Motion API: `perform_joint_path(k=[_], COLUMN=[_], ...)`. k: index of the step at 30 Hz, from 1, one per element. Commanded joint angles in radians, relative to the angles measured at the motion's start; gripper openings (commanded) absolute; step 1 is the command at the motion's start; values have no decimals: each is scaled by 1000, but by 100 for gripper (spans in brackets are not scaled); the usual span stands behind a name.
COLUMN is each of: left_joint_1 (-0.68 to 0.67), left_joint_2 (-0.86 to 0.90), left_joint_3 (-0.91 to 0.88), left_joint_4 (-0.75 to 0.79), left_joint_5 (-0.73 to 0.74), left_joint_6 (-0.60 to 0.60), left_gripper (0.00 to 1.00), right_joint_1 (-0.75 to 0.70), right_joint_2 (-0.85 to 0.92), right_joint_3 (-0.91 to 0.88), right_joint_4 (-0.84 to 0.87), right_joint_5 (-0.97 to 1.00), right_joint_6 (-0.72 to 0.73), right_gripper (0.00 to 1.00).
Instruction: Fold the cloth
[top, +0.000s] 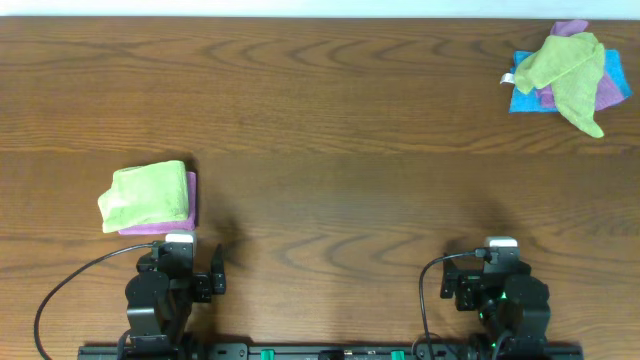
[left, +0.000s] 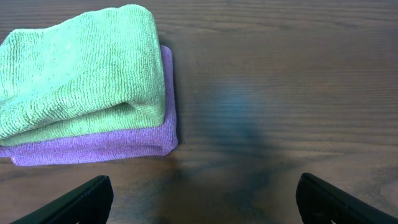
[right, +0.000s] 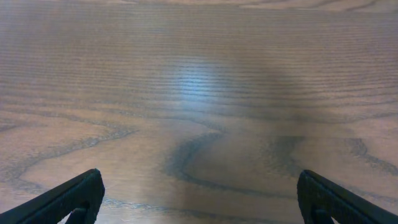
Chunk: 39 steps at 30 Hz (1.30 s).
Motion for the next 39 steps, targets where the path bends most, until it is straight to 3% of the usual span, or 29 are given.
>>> perform_joint_path(k=[1, 34, 39], left_joint_1=[-5, -5, -5], left_joint_2=[-7, -7, -7], left_joint_3=[-4, -4, -4], left_joint_4=[-11, -11, -11], left_joint_5=[-4, -4, -4], left_joint_6=[-4, -4, -4], left_gripper=[95, 95, 95], right_joint_1=[-10, -10, -13], right_joint_2=[-9, -8, 74], right_joint_3=[-14, -13, 47], right_joint_4=[-3, 10, 71], right_joint_5=[3, -14, -11], right_joint_6=[16, 18, 90], right_gripper=[99, 99, 99])
